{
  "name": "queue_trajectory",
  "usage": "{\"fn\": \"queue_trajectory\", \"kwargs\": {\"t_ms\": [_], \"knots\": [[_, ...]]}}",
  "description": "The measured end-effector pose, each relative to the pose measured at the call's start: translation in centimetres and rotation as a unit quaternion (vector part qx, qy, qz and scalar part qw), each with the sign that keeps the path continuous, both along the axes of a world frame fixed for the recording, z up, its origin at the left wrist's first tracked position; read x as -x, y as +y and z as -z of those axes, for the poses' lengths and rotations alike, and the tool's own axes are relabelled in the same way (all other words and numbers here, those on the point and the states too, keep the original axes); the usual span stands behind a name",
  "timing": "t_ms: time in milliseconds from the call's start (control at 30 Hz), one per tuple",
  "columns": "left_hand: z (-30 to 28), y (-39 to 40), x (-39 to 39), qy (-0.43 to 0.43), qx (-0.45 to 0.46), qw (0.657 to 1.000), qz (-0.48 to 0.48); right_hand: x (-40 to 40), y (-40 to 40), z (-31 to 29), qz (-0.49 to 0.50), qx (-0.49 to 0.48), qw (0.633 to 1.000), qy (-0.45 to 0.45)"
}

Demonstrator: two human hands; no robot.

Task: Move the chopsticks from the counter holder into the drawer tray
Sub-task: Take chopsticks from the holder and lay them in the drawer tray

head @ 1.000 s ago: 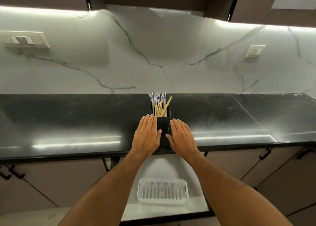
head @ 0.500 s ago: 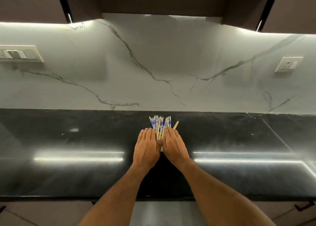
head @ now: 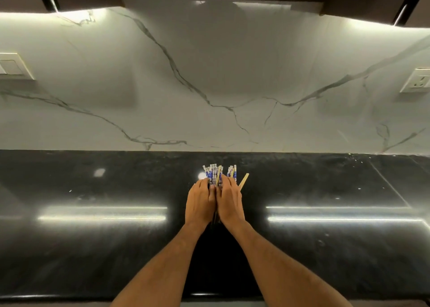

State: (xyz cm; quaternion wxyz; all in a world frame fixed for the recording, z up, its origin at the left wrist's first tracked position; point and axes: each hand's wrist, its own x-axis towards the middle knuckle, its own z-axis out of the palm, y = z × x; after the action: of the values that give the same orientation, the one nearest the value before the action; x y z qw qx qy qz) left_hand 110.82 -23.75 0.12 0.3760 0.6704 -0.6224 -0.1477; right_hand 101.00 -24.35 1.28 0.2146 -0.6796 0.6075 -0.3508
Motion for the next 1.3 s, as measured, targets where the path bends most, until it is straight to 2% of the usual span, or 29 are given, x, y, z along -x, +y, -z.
{"fn": "queue_trajectory", "kwargs": {"t_ms": [233, 633, 1033, 1300], "knots": [[0.8, -0.4, -0.1, 0.105, 0.0, 0.994, -0.007, -1.0, -0.8, -0.2, 0.018, -0.019, 1.0, -0.009], [0.8, -0.5, -1.1, 0.199, 0.018, 0.98, -0.008, -2.5, -1.5, -0.9, 0.043, -0.044, 0.998, 0.023], [0.1, -0.2, -1.4, 0.179, 0.04, 0.983, -0.004, -2.8, -1.7, -1.4, 0.065, -0.085, 0.993, -0.042], [0.3, 0.3, -1.6, 0.092, 0.073, 0.993, -0.001, -2.1, -2.3, -1.0, 0.093, -0.163, 0.963, -0.192]]}}
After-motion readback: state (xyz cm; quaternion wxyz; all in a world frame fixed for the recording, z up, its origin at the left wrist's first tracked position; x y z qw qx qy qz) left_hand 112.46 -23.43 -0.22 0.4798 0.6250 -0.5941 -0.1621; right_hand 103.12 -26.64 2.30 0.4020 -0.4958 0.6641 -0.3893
